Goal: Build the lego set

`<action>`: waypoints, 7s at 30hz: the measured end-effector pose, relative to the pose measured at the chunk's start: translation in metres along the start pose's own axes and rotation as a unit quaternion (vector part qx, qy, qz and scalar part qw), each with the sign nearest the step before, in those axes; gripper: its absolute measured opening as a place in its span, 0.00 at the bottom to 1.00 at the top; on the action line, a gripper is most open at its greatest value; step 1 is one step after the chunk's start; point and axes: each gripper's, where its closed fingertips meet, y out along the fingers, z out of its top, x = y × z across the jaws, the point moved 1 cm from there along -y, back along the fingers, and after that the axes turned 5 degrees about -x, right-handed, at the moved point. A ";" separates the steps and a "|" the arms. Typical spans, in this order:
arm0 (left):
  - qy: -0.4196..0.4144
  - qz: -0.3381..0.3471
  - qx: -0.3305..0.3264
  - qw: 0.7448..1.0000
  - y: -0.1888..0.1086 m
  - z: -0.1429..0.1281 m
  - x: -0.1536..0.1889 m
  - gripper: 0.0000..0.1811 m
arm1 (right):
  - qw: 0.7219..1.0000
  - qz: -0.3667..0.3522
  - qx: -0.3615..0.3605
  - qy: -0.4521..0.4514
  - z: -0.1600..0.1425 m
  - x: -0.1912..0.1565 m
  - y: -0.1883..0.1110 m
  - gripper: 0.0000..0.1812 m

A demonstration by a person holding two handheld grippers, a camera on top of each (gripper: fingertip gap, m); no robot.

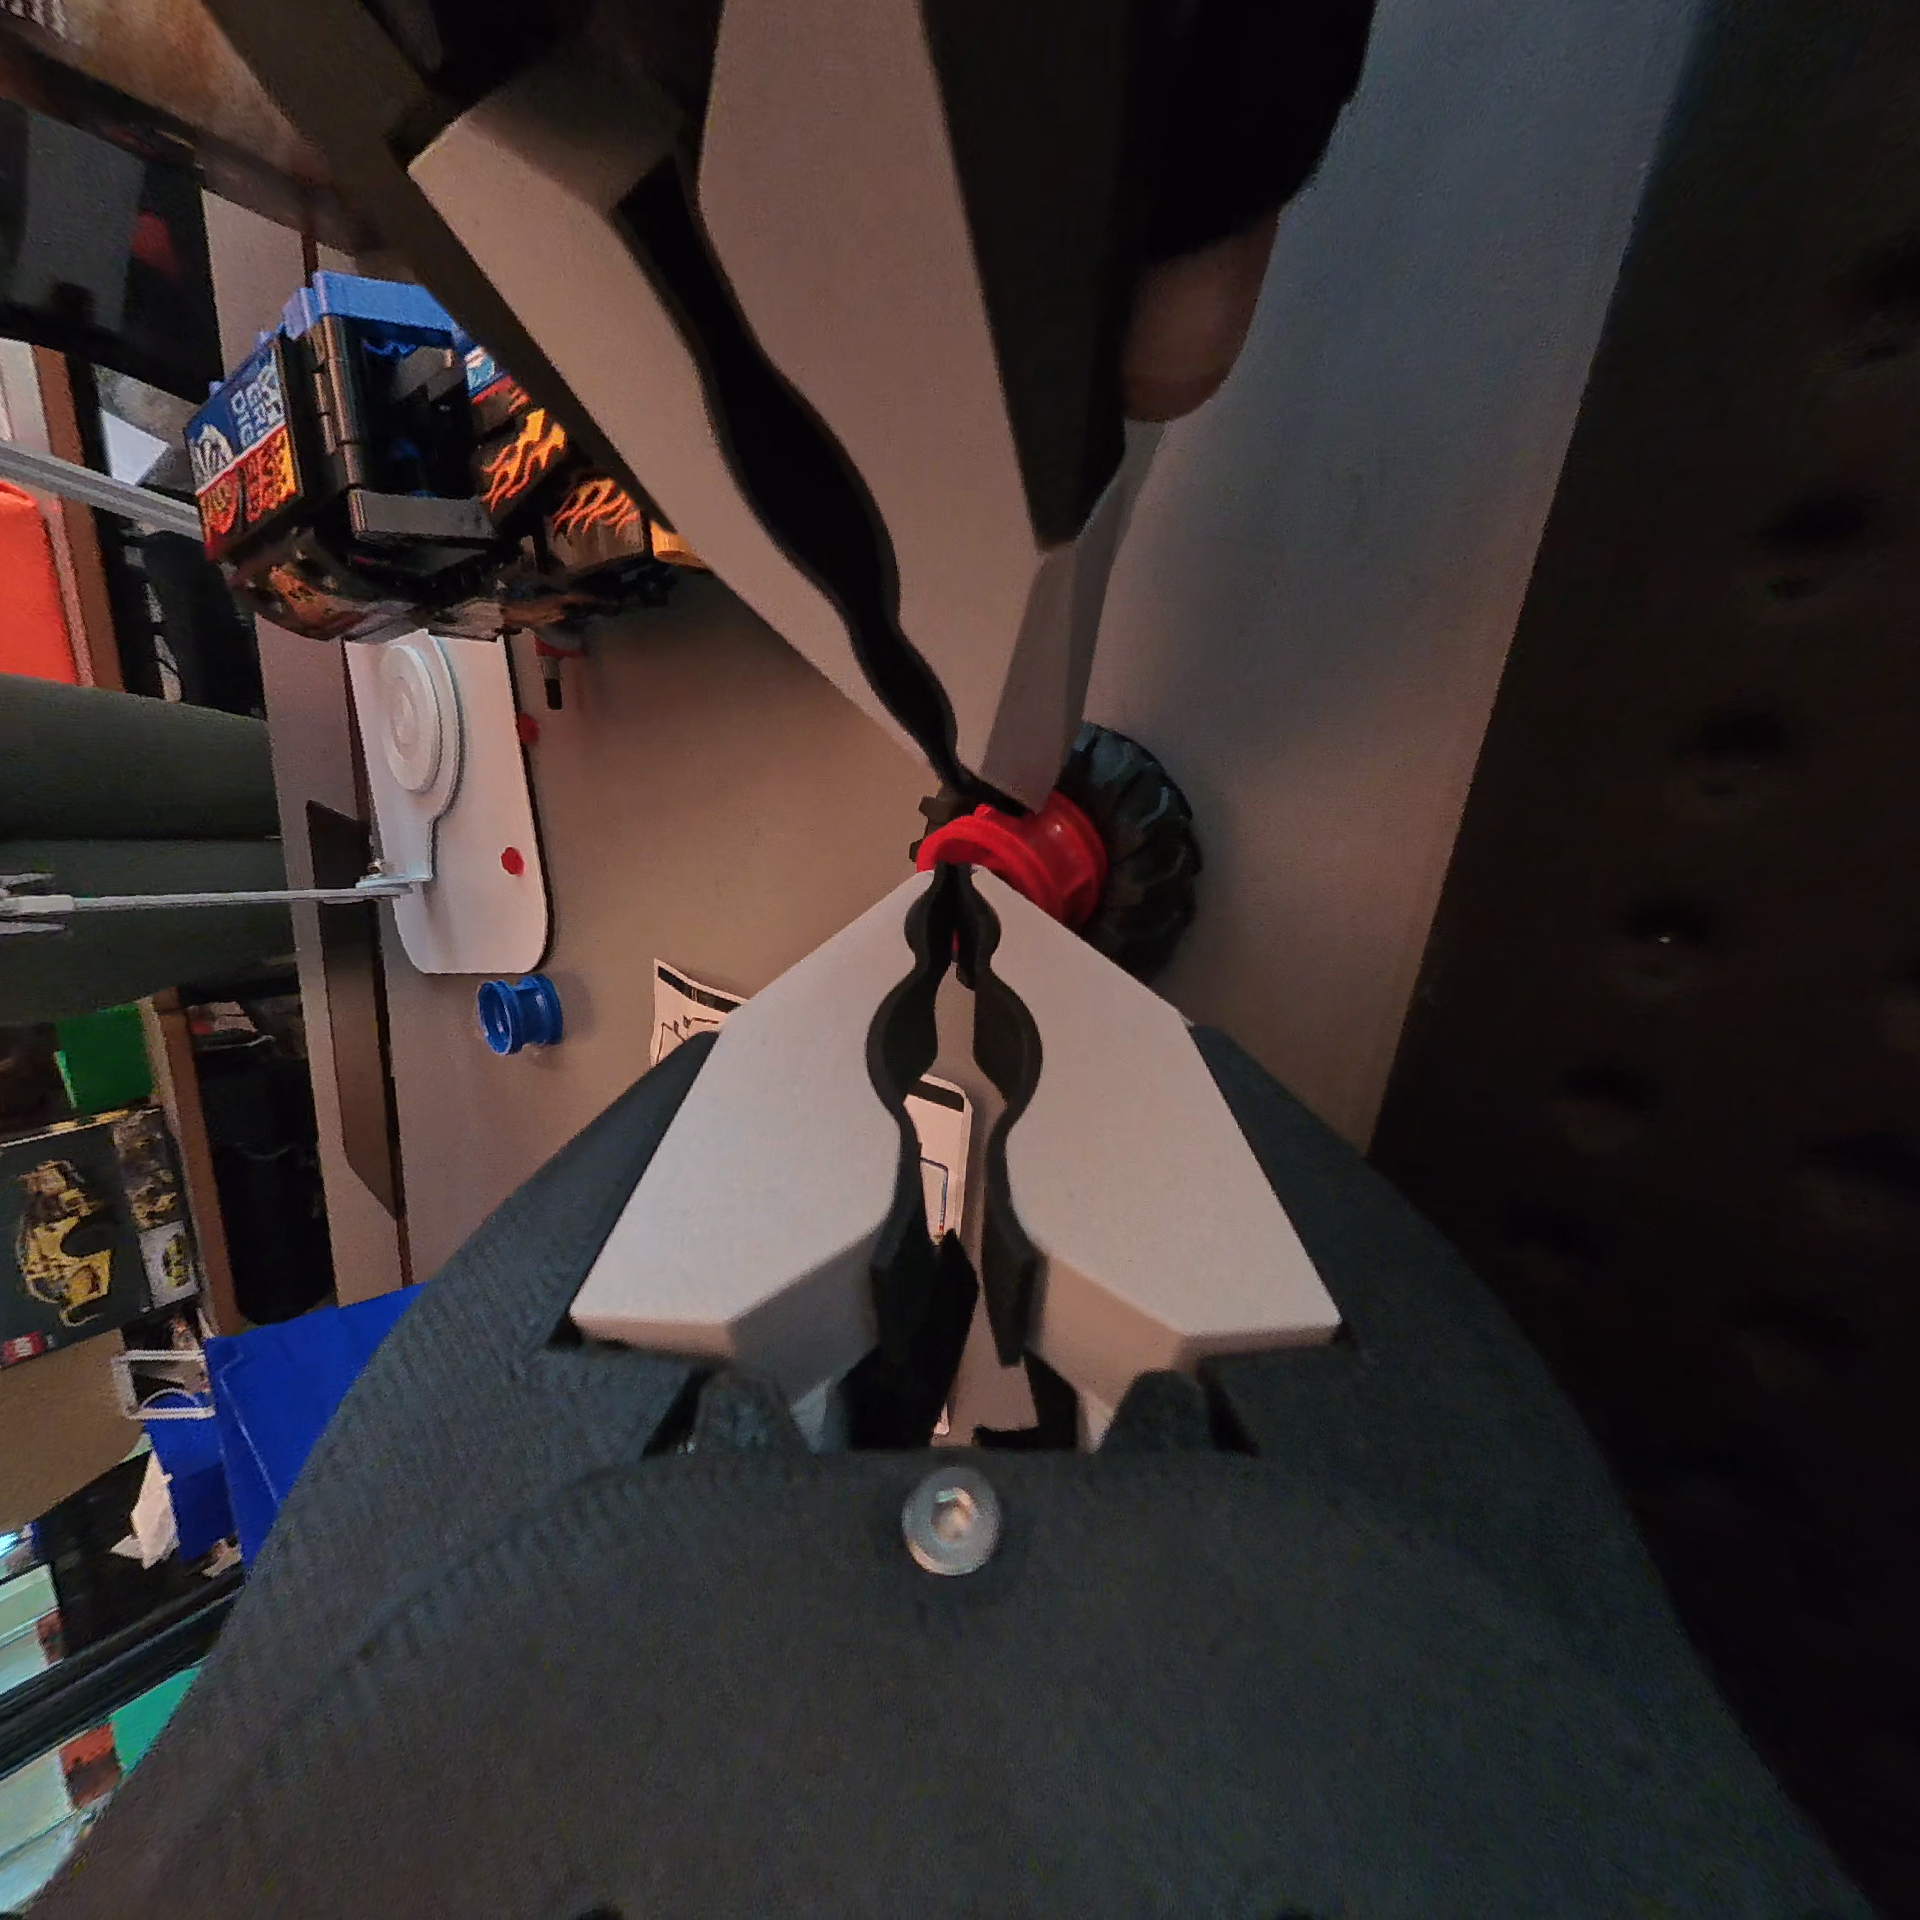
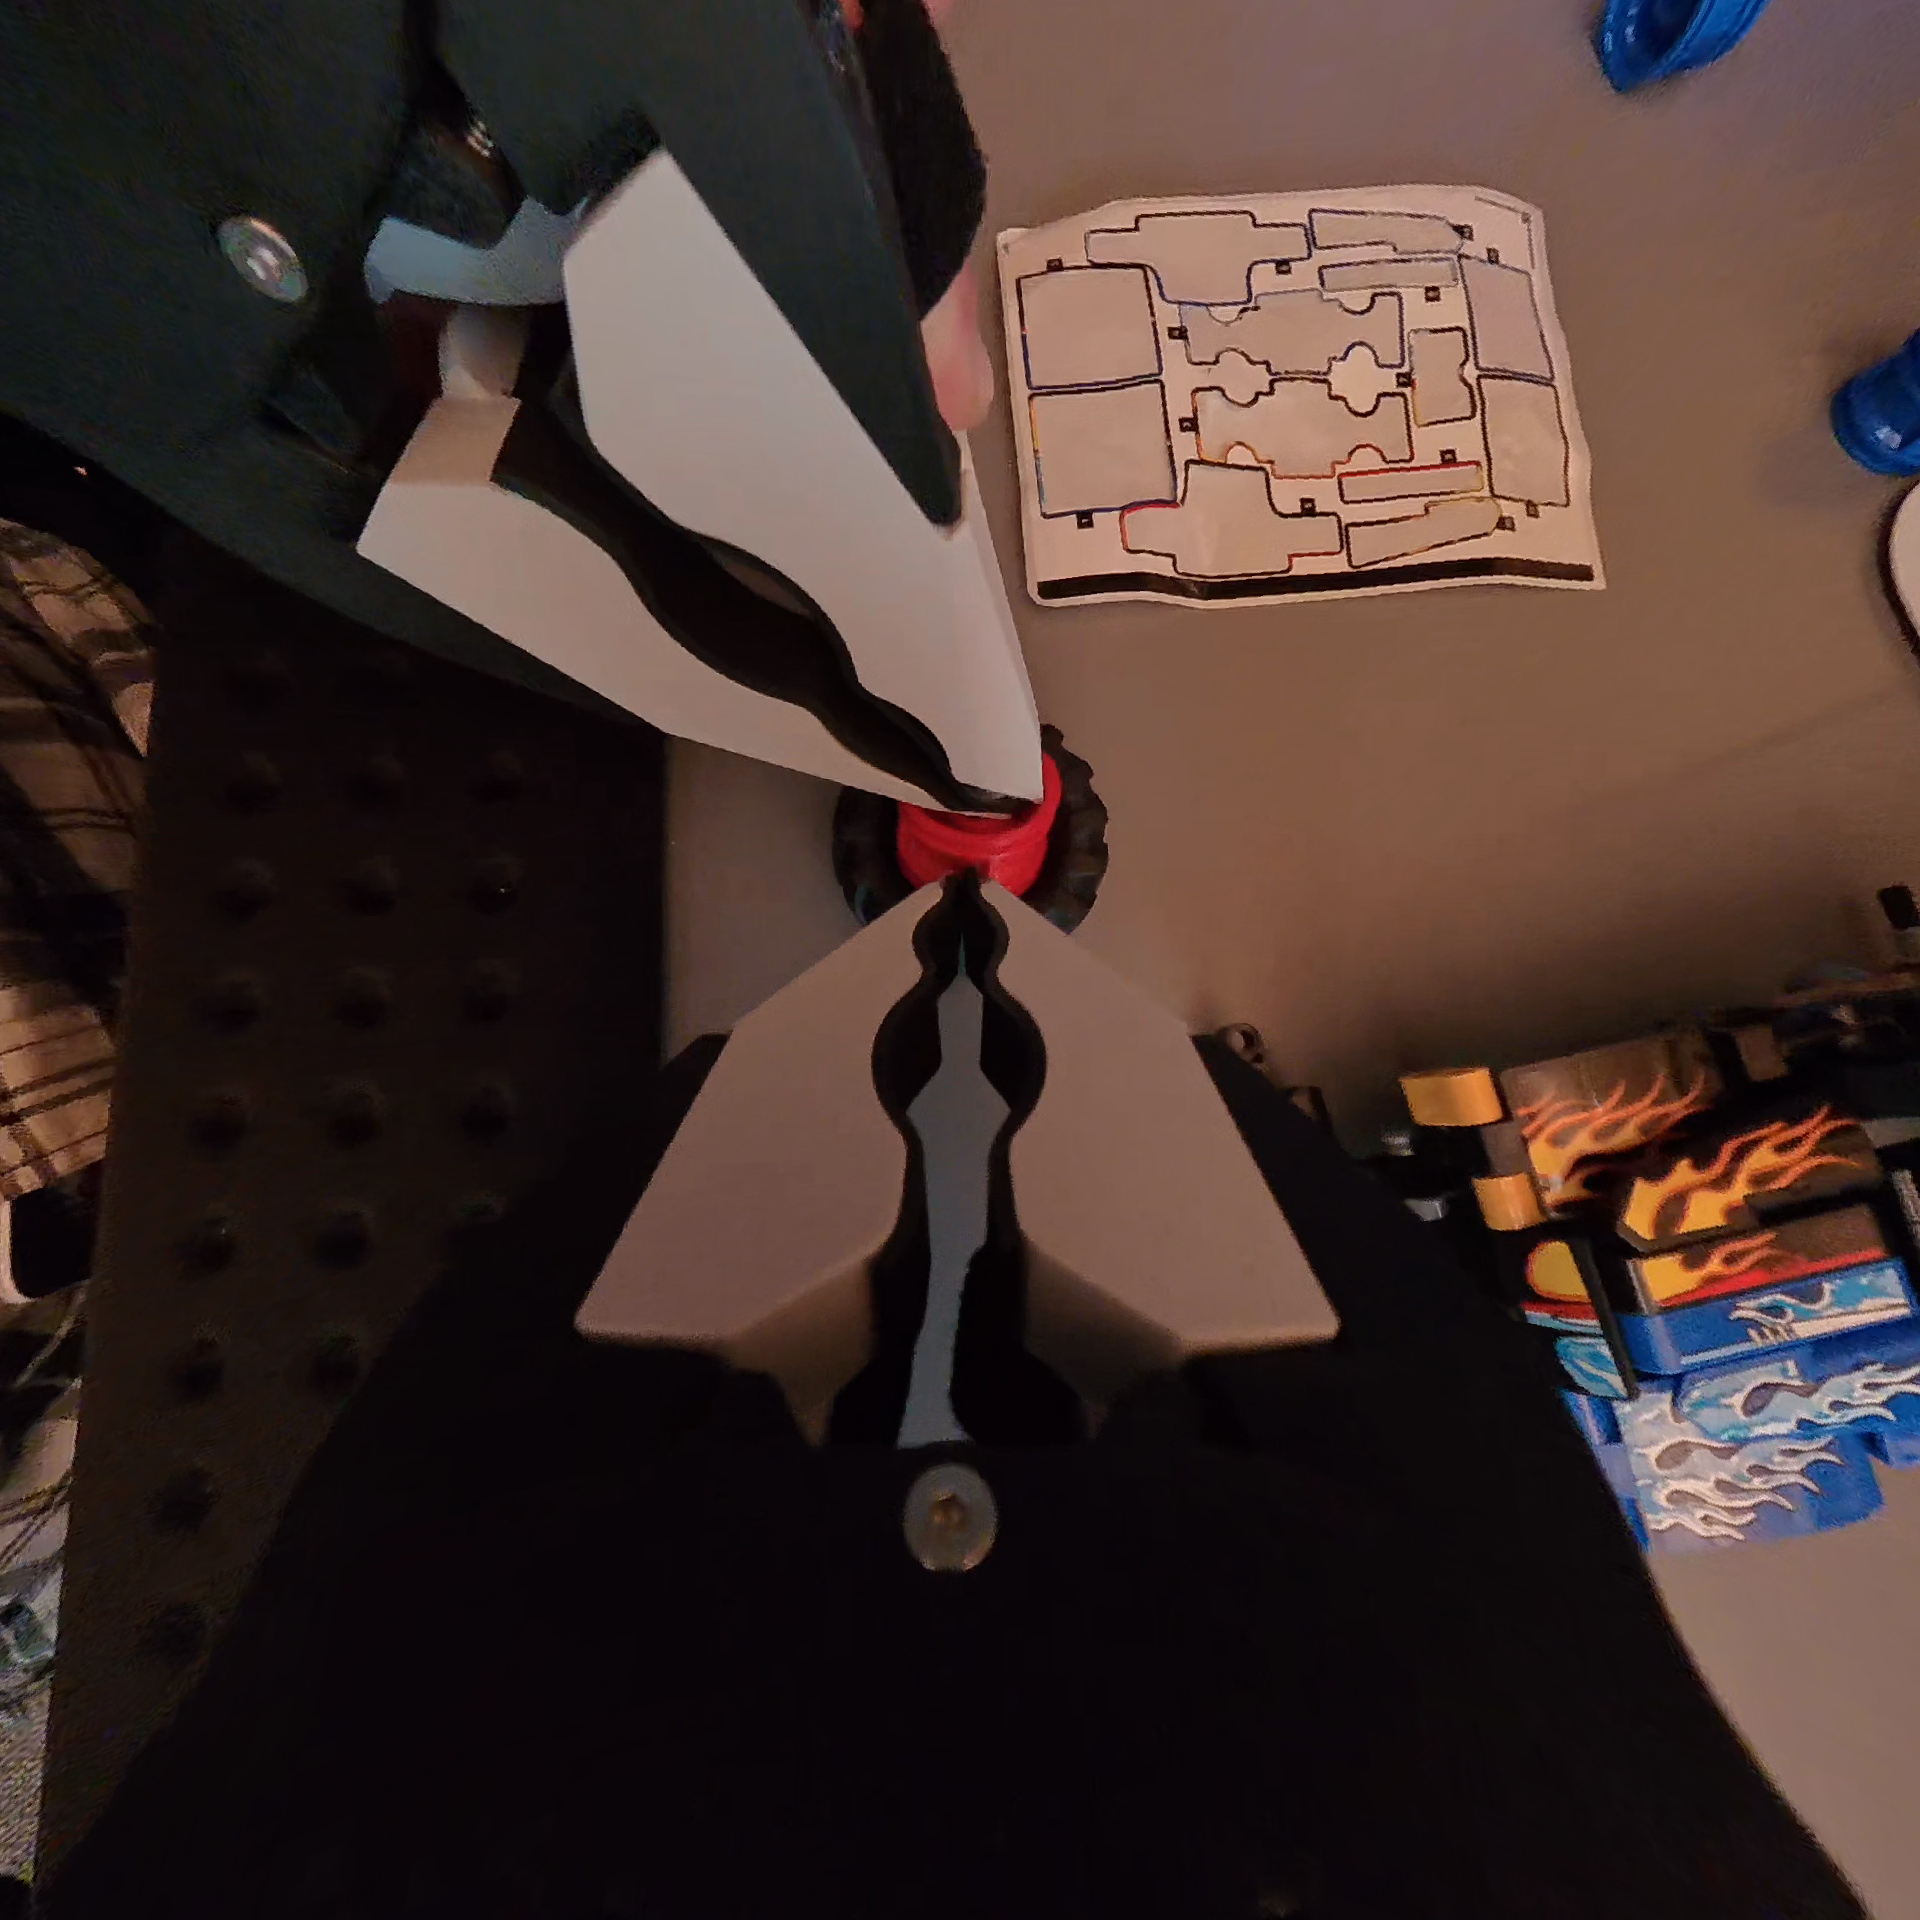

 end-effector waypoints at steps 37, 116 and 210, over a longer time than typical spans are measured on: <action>0.063 -0.004 0.011 0.998 0.008 0.014 0.009 0.00 | 0.999 0.034 -0.006 0.020 -0.014 0.001 0.004 0.00; -0.278 -0.317 0.170 0.891 -0.013 0.010 0.029 0.23 | 0.996 -0.028 0.084 -0.032 -0.006 -0.015 -0.011 0.14; 0.048 0.152 0.137 0.978 0.077 0.181 -0.097 0.39 | 0.855 -0.488 -0.078 -0.156 -0.200 0.143 -0.262 0.69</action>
